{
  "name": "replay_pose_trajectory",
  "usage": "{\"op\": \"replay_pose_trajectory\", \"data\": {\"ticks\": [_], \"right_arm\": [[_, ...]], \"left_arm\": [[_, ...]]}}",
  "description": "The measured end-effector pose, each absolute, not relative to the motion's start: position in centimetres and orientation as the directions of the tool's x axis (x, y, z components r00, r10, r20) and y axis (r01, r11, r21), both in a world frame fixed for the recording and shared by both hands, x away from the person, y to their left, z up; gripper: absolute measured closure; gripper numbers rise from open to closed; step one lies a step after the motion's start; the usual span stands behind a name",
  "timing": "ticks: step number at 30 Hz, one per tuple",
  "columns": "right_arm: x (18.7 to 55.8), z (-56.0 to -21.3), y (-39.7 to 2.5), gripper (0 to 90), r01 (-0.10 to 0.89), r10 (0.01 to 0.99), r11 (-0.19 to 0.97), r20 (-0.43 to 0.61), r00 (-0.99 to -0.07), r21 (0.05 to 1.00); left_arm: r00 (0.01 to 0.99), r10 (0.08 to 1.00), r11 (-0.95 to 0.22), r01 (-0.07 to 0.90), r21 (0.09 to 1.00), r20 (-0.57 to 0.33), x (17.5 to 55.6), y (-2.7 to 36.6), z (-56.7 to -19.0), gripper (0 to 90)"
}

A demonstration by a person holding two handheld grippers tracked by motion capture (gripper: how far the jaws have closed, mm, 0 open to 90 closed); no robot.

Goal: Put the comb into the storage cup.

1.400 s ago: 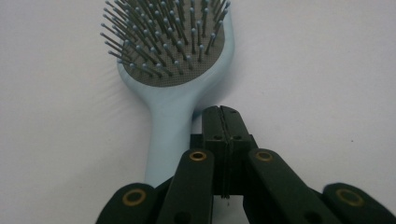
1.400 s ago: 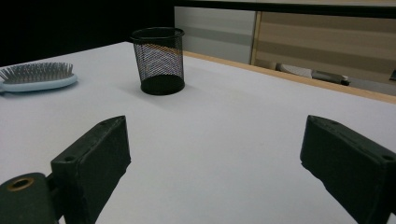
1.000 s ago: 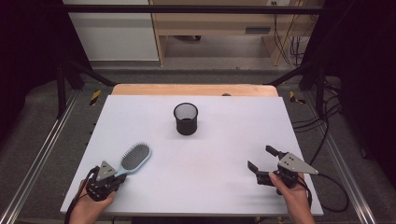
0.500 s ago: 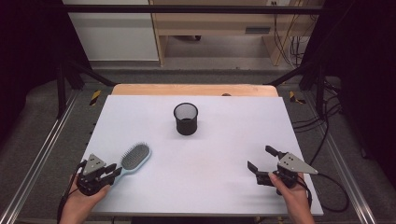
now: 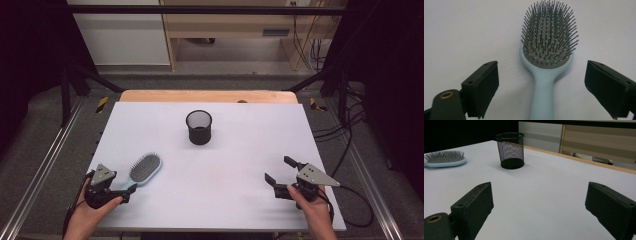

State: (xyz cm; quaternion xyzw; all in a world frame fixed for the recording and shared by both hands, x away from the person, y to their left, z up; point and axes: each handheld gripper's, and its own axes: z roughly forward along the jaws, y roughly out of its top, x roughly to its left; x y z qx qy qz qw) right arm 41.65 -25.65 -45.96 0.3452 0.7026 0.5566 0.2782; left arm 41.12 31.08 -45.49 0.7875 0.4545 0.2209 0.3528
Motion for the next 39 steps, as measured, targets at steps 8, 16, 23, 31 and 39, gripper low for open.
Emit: {"op": "replay_pose_trajectory", "data": {"ticks": [8, 16, 23, 31, 39], "right_arm": [[41.6, -46.0, -25.5, 7.9, 0.177, 0.792, 0.151, -0.012, -0.611, 0.973], [41.6, -46.0, -25.4, 7.8, 0.177, 0.788, 0.155, -0.014, -0.616, 0.972], [41.7, -46.0, -25.4, 7.8, 0.178, 0.786, 0.16, -0.016, -0.618, 0.971], [41.7, -46.1, -25.4, 7.7, 0.176, 0.784, 0.162, -0.018, -0.621, 0.971], [41.7, -46.1, -25.3, 7.7, 0.176, 0.785, 0.166, -0.022, -0.619, 0.97]], "left_arm": [[0.502, 0.865, -0.348, 0.583, 0.734, 0.01, 41.3, 30.9, -46.2, 25.1], [0.498, 0.867, -0.343, 0.605, 0.719, -0.004, 41.5, 31.1, -46.6, 34.2], [0.51, 0.86, -0.358, 0.609, 0.707, -0.004, 41.5, 31.0, -46.8, 41.3], [0.514, 0.858, -0.372, 0.615, 0.695, 0.004, 41.6, 30.8, -47.0, 45.9], [0.52, 0.854, -0.379, 0.619, 0.688, 0.002, 41.6, 30.7, -47.1, 49.2]]}}
